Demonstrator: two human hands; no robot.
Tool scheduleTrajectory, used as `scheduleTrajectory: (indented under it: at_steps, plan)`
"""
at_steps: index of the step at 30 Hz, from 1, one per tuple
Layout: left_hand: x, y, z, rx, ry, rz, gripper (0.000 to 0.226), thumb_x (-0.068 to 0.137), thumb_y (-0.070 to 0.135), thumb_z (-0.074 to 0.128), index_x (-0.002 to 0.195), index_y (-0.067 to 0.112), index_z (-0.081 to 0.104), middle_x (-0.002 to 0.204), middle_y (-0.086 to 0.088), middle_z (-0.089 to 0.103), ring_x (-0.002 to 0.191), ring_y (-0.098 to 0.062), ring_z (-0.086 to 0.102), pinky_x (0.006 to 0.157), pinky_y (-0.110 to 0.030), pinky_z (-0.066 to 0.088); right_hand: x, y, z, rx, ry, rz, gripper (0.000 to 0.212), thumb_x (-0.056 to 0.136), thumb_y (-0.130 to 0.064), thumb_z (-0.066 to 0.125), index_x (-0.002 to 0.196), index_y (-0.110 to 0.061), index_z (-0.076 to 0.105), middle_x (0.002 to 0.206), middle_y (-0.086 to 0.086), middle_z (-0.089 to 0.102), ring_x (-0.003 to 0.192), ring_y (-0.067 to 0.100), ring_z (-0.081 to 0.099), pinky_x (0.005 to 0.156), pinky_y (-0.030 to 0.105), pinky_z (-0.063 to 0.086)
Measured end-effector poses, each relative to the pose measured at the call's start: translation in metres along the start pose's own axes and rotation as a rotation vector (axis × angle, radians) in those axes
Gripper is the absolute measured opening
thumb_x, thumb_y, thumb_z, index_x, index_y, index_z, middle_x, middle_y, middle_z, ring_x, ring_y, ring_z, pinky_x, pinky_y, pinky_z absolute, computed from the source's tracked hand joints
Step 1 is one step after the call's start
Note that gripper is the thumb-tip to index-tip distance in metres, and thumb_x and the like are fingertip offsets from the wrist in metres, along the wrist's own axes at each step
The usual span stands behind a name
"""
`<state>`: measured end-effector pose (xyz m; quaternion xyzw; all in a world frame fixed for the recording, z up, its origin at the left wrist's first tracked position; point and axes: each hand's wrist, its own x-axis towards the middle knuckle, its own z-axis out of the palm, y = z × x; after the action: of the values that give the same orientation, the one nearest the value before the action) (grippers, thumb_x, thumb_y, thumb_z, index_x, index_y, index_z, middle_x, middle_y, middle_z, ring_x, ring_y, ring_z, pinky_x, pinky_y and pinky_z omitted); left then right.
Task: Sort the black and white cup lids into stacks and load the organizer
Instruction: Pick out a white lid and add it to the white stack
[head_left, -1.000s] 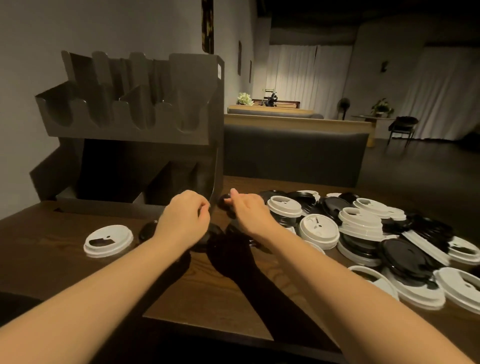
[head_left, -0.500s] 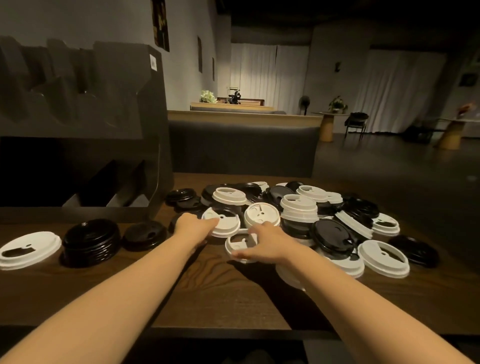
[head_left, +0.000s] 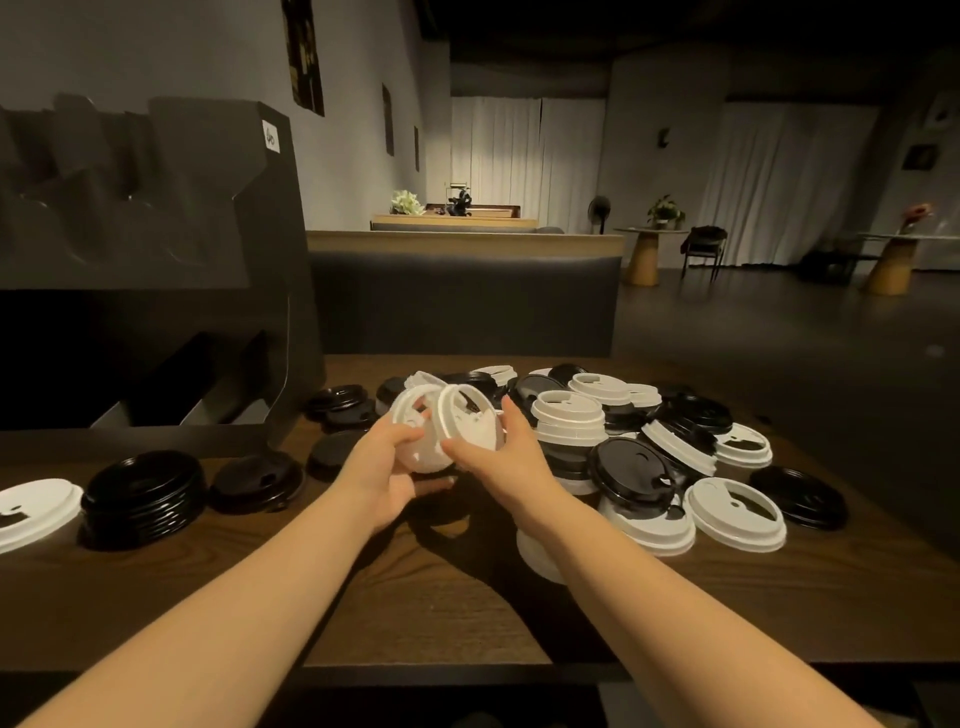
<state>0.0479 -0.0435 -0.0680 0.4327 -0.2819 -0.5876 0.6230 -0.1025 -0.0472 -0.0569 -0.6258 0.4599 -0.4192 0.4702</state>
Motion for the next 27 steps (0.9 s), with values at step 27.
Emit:
scheduleTrajectory:
  at_steps: [27]
  plan:
    - [0.049, -0.022, 0.043, -0.213, 0.063, 0.086, 0.039, 0.093, 0.043, 0.048, 0.123, 0.018, 0.045, 0.120, -0.009, 0.057, 0.106, -0.032, 0.059, 0.087, -0.050, 0.052, 0.085, 0.013, -0.080, -0.752, 0.423, 0.212, 0.056, 0.081, -0.048, 0.064, 0.119, -0.009, 0.052, 0.118, 0.011, 0.058, 0.108, 0.027, 0.056, 0.083, 0.035, 0.047]
